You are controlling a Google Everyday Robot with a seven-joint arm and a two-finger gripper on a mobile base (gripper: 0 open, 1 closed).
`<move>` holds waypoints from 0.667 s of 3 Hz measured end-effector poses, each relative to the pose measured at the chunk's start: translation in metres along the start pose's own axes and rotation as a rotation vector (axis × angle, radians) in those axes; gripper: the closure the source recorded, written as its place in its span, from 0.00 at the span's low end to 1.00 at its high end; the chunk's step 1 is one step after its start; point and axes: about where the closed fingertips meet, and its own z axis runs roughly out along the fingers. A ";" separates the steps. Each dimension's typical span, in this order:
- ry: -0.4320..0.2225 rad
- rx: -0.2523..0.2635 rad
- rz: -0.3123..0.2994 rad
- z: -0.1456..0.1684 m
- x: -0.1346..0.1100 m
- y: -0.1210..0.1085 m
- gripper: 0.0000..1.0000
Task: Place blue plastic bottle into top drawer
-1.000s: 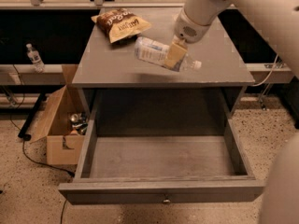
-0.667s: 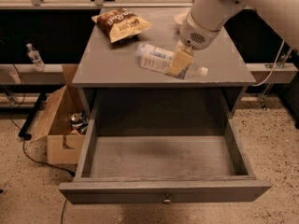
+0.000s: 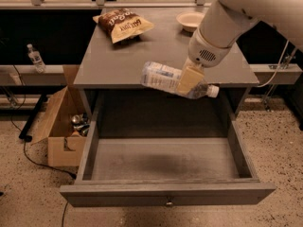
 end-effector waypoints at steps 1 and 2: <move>0.030 -0.009 0.015 0.013 0.006 0.010 1.00; 0.054 -0.016 0.101 0.034 0.023 0.030 1.00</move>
Offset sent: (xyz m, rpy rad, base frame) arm -0.0479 -0.0093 -0.0907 -0.0171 0.1217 -0.2249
